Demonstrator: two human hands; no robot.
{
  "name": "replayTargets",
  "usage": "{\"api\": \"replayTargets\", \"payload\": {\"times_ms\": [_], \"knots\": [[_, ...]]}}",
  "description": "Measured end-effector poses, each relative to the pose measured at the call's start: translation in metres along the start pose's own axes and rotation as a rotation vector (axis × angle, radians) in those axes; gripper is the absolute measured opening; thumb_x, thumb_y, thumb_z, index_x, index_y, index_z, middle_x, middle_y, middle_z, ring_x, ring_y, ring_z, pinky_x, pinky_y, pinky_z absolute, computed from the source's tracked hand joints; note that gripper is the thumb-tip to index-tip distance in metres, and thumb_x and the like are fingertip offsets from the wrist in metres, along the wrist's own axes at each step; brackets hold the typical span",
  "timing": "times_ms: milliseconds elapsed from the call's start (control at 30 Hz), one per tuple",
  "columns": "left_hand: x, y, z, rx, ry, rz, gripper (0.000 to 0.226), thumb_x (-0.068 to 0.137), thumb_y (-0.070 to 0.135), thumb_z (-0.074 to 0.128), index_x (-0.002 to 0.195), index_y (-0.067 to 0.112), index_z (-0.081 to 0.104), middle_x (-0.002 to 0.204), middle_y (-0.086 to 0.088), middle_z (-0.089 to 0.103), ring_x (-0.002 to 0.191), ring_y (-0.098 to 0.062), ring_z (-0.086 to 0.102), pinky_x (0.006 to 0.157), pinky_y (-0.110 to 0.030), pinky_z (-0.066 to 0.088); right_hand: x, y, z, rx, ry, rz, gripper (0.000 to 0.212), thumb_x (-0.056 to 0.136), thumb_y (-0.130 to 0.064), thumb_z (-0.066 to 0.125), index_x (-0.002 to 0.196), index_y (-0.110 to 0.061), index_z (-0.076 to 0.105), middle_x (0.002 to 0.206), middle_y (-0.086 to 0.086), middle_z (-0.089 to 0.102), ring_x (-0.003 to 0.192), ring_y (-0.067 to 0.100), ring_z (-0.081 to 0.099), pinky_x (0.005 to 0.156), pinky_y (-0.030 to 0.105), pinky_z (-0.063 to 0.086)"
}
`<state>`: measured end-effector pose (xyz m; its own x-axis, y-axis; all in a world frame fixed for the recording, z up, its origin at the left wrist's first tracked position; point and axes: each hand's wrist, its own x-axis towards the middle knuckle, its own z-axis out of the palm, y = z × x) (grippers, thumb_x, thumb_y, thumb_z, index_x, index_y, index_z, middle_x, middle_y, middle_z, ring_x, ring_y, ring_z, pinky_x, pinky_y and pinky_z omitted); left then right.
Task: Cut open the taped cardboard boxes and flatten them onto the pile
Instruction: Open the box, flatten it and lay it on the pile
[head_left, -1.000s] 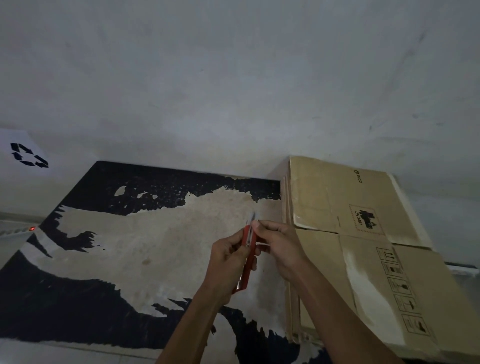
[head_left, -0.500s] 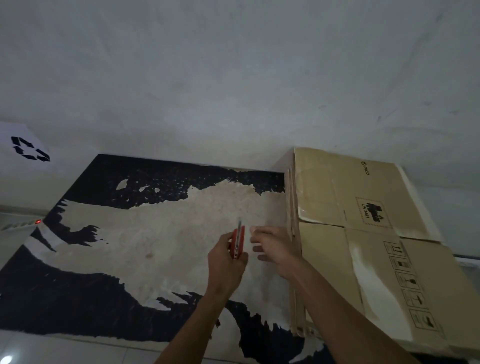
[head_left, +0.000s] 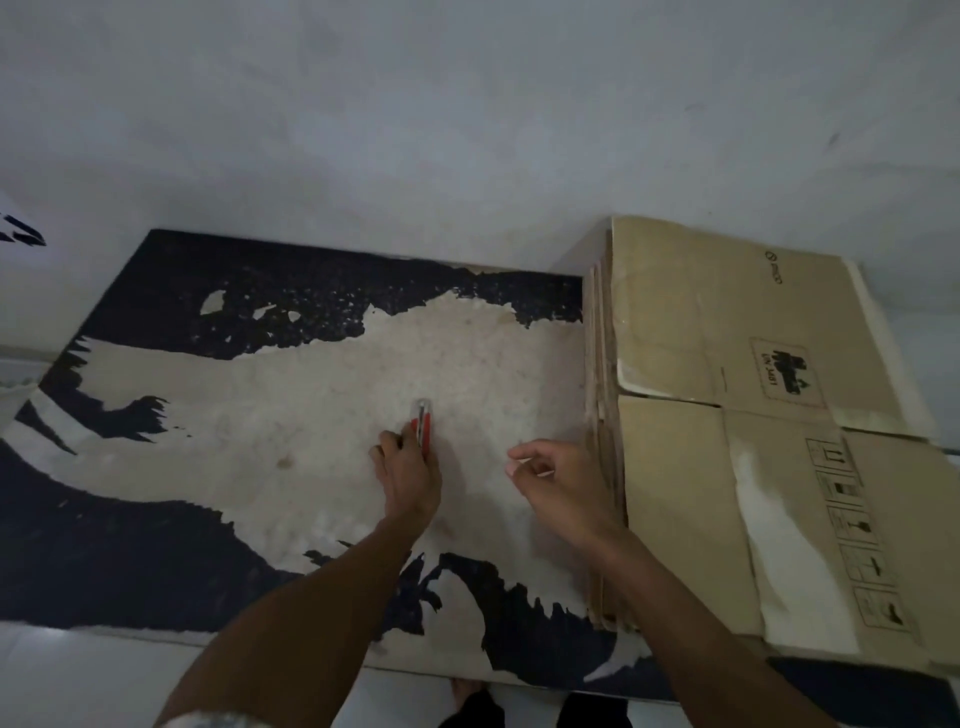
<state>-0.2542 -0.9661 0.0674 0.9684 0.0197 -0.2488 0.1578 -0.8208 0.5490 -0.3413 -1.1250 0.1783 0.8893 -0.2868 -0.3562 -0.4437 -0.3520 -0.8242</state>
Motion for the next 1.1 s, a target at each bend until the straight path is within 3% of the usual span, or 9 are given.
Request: {"api": "replayTargets", "payload": {"times_ms": [333,467,600,700,800,867,967,1100], "knots": [[0.000,-0.008,0.005,-0.046,-0.017,0.009,0.047,0.098,0.016,0.059,0.138,0.003,0.041,0.125,-0.015,0.032,0.110,-0.029,0.035,0.099,-0.036,0.033,0.005,-0.005,-0.018,0.065,0.025,0.006,0.015,0.092,-0.024,0.067,0.105,-0.021,0.073,0.088,-0.004,0.069,0.084,0.012,0.067,0.078,0.025,0.054],[0.001,-0.003,0.000,0.117,-0.089,-0.015,0.062,0.099,0.036,0.055,0.146,0.004,0.028,0.132,-0.019,0.029,0.119,-0.035,0.034,0.105,-0.044,0.032,0.004,-0.007,-0.033,0.053,0.074,-0.016,0.015,0.091,-0.022,0.069,0.104,-0.018,0.074,0.085,-0.002,0.070,0.080,0.012,0.066,0.074,0.021,0.051],[-0.007,0.026,-0.006,-0.003,-0.119,-0.104,0.084,0.100,0.046,0.048,0.155,0.005,0.001,0.157,-0.020,0.006,0.141,-0.043,0.015,0.114,-0.056,0.019,0.002,-0.006,-0.058,0.024,0.165,-0.041,0.016,0.088,-0.023,0.071,0.102,-0.017,0.076,0.083,-0.002,0.071,0.074,0.009,0.065,0.068,0.015,0.046],[-0.017,0.063,-0.004,-0.067,-0.162,-0.017,0.077,0.103,0.051,0.036,0.158,0.010,0.002,0.163,-0.017,0.001,0.149,-0.038,0.006,0.119,-0.050,0.011,0.002,-0.002,-0.091,-0.020,0.245,-0.070,0.017,0.088,-0.021,0.070,0.103,-0.017,0.076,0.082,-0.007,0.070,0.072,0.004,0.064,0.065,0.010,0.044],[-0.025,0.114,0.004,-0.255,-0.263,0.009,0.076,0.101,0.052,0.043,0.159,0.014,0.011,0.163,-0.015,0.016,0.148,-0.032,0.020,0.120,-0.045,0.020,0.003,0.010,-0.136,-0.081,0.344,-0.081,0.018,0.086,-0.018,0.071,0.103,-0.016,0.075,0.077,-0.011,0.066,0.068,0.000,0.061,0.062,0.004,0.040],[-0.031,0.151,0.013,-0.407,-0.316,-0.004,0.077,0.100,0.050,0.048,0.159,0.015,0.012,0.163,-0.011,0.022,0.147,-0.029,0.026,0.120,-0.042,0.025,0.007,0.025,-0.169,-0.128,0.419,-0.069,0.021,0.085,-0.016,0.071,0.106,-0.014,0.074,0.085,-0.004,0.070,0.072,0.005,0.064,0.069,0.007,0.045],[-0.037,0.205,0.030,-0.567,-0.336,-0.045,0.087,0.094,0.054,0.057,0.159,0.013,0.015,0.161,-0.012,0.027,0.143,-0.032,0.035,0.115,-0.048,0.034,0.014,0.058,-0.220,-0.208,0.490,0.015,0.030,0.086,-0.015,0.069,0.116,-0.010,0.070,0.107,0.008,0.070,0.092,0.019,0.066,0.086,0.027,0.051],[-0.034,0.246,0.049,-0.507,-0.285,-0.077,0.110,0.074,0.068,0.071,0.155,0.010,0.024,0.156,-0.016,0.034,0.139,-0.036,0.039,0.111,-0.048,0.038,0.027,0.095,-0.277,-0.339,0.488,0.189,0.044,0.089,-0.025,0.067,0.131,-0.016,0.058,0.127,0.015,0.053,0.118,0.032,0.051,0.095,0.038,0.046]]}}
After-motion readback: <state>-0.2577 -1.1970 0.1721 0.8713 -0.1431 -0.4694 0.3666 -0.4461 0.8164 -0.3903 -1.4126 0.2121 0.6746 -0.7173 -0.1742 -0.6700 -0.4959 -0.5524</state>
